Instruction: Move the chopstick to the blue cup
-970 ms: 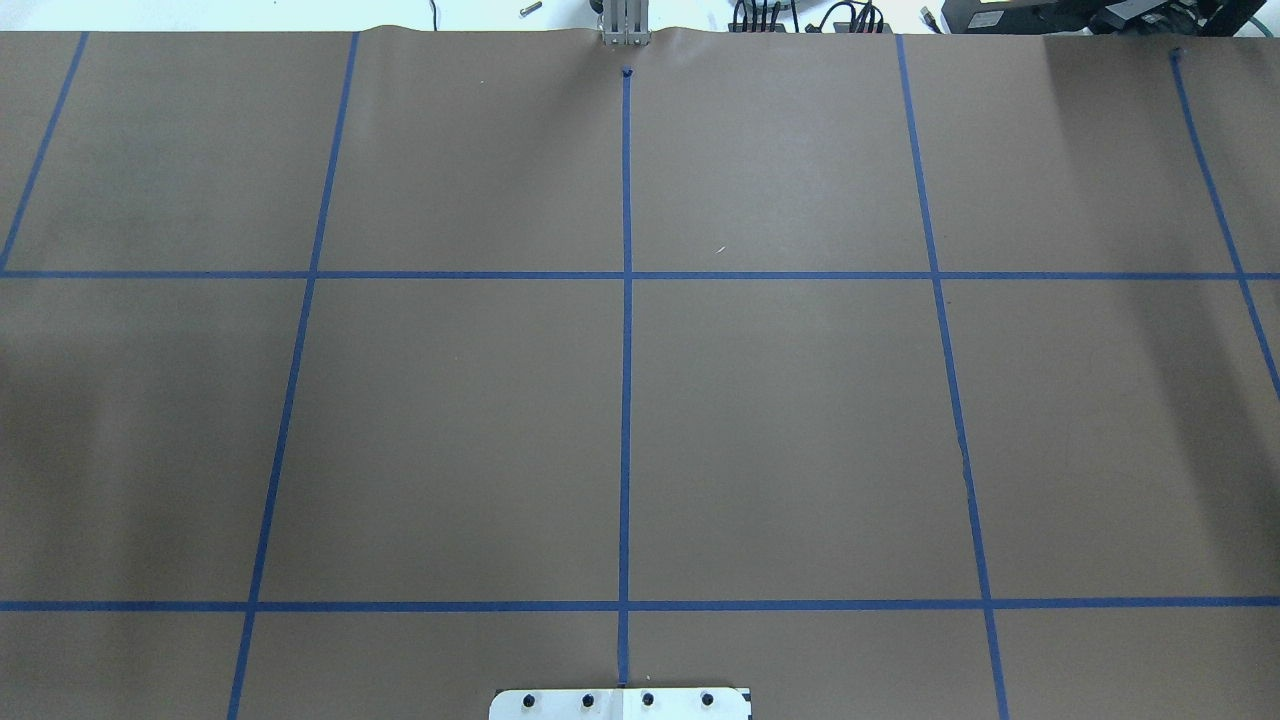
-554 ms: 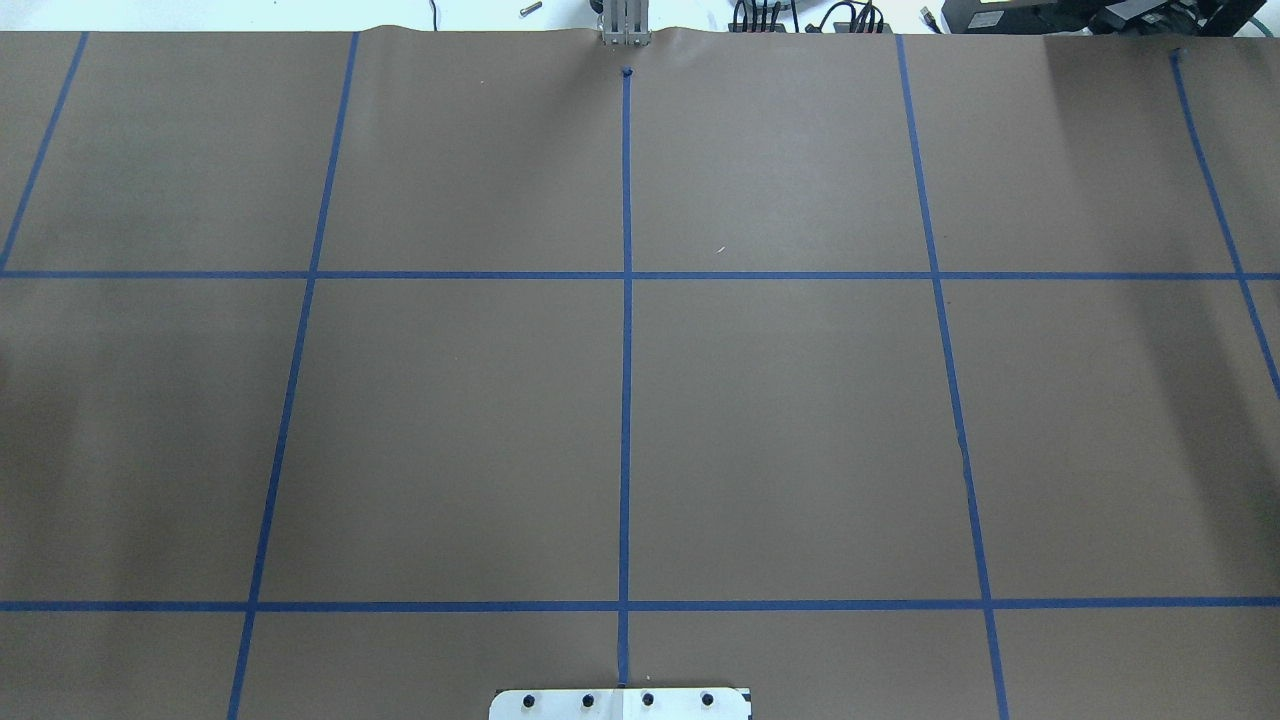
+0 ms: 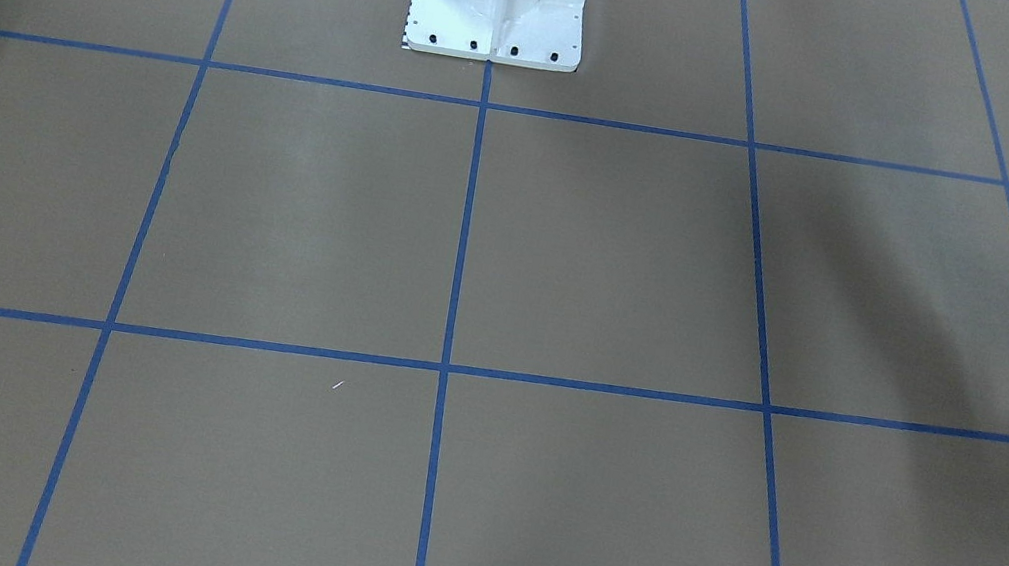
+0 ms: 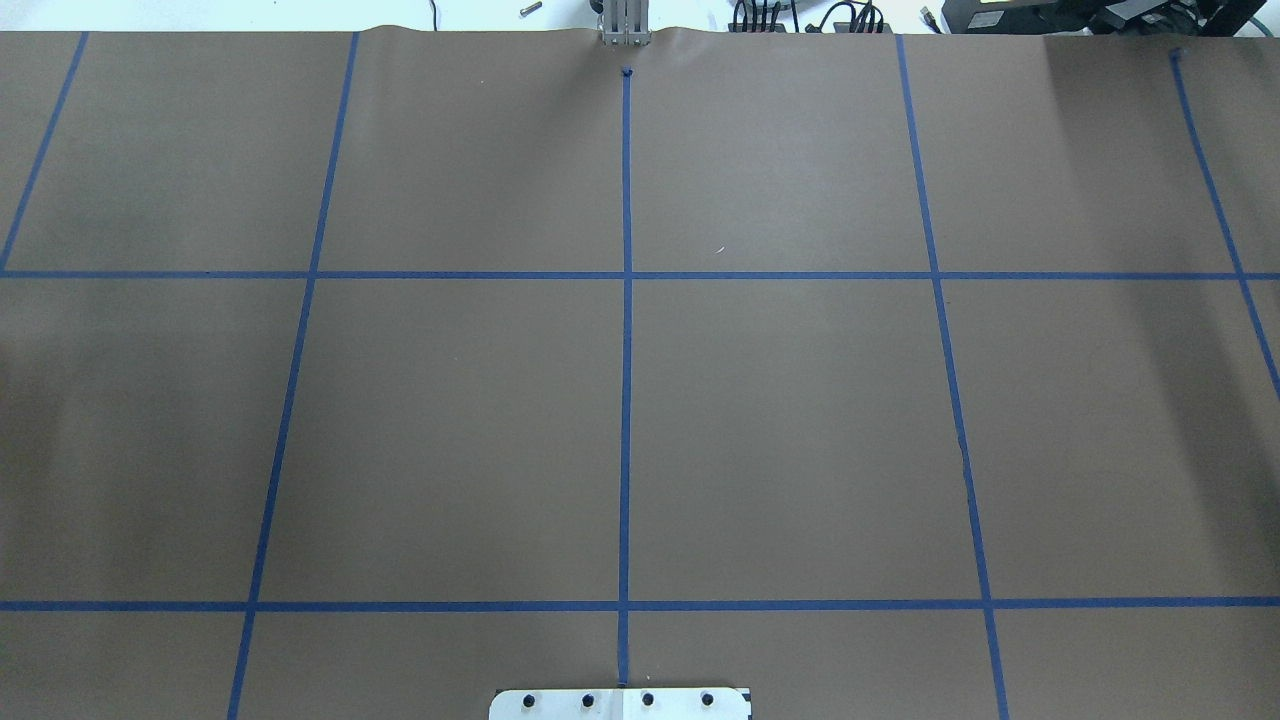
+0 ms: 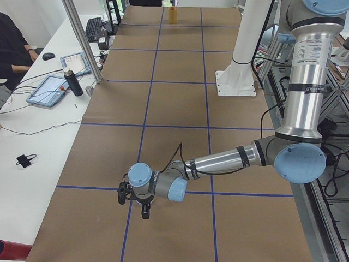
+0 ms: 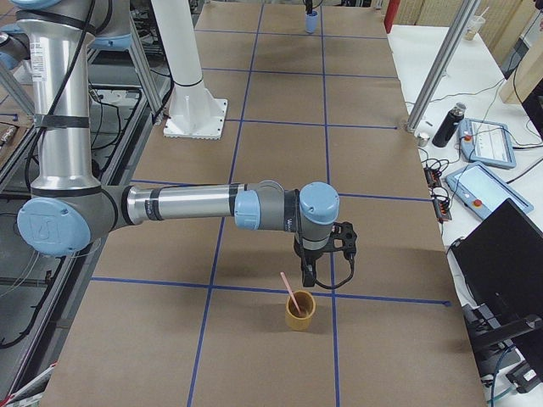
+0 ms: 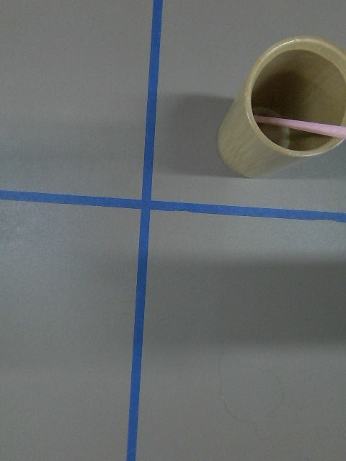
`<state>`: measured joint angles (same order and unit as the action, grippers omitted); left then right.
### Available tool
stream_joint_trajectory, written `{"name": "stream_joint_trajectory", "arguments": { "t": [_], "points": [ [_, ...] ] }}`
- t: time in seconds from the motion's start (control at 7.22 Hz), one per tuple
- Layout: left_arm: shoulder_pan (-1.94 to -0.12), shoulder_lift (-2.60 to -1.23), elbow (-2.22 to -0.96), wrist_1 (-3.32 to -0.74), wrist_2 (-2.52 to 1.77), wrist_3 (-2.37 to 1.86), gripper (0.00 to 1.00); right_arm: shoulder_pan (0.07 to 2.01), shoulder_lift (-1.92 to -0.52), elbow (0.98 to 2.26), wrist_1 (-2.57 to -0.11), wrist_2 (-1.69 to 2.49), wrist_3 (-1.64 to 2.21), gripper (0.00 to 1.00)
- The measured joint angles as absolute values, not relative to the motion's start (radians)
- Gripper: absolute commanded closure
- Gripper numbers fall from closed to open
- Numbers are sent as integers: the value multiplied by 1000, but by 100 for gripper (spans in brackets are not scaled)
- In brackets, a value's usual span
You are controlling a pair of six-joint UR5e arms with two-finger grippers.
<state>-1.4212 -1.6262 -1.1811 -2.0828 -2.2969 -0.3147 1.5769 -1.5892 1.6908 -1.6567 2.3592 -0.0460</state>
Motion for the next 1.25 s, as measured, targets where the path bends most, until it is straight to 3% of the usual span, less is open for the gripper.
{"name": "stream_joint_trajectory", "arguments": {
  "t": [0.28,0.83,1.25],
  "points": [
    [-1413,-1627,-1180,-2084,-2286,-311,100,1577,-1589,1691,-1657,2361,-46,0],
    [-1431,-1636,-1235,-2033,-2317,-308,100,1577,-1589,1691,-1657,2375,-45,0],
    [-1489,-1674,-1420,-1749,-2390,-307,100,1575,-1590,1690,-1657,2384,-46,0]
  ]
}}
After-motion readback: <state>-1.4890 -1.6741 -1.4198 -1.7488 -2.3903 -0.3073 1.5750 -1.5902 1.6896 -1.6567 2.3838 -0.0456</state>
